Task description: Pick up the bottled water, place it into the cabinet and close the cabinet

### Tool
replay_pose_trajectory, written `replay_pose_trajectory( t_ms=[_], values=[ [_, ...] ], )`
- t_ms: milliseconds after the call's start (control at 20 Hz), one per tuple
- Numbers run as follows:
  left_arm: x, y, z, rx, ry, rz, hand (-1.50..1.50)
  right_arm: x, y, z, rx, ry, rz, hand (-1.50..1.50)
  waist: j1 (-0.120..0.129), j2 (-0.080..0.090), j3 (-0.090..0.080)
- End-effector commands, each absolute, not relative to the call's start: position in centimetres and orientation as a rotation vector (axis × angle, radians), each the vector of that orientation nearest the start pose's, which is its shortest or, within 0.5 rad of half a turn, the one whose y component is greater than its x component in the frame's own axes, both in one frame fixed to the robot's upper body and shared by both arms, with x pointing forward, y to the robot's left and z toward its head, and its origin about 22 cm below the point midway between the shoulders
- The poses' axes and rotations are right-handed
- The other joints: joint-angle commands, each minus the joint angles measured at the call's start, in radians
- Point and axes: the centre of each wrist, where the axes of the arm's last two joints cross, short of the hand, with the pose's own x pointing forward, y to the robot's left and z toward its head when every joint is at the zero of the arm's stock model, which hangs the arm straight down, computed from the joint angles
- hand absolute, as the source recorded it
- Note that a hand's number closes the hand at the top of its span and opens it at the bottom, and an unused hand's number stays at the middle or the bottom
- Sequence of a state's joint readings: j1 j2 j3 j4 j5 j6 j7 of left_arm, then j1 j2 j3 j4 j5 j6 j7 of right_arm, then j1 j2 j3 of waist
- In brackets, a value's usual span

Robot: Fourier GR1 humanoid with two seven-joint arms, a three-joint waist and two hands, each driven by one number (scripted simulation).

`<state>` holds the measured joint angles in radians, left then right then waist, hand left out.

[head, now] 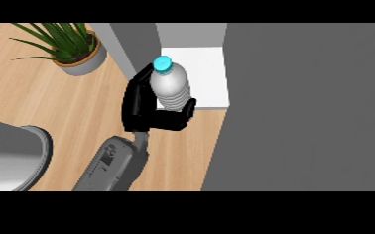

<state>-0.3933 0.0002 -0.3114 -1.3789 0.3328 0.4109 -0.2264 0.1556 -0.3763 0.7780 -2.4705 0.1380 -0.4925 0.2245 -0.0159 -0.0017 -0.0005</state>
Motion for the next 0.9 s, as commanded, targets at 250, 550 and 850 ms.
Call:
replay_pose_trajectory(
  t_ms=[250,550,850],
  values=[
    [36.0,8.9,7.5,-0.131,-1.828,0.131,1.50,8.8,-16.2,17.0,0.279,-1.981,0.204,-1.50,-0.002,0.003,0.000],
    [38.1,8.8,7.4,-0.050,-1.819,0.080,1.50,8.1,-16.4,17.5,0.291,-1.982,0.192,-1.50,-0.003,0.002,0.000],
    [40.8,8.3,6.9,0.089,-1.796,0.067,1.50,8.3,-16.6,17.0,0.315,-1.977,0.214,-1.50,-0.026,0.009,0.001]
  ],
)
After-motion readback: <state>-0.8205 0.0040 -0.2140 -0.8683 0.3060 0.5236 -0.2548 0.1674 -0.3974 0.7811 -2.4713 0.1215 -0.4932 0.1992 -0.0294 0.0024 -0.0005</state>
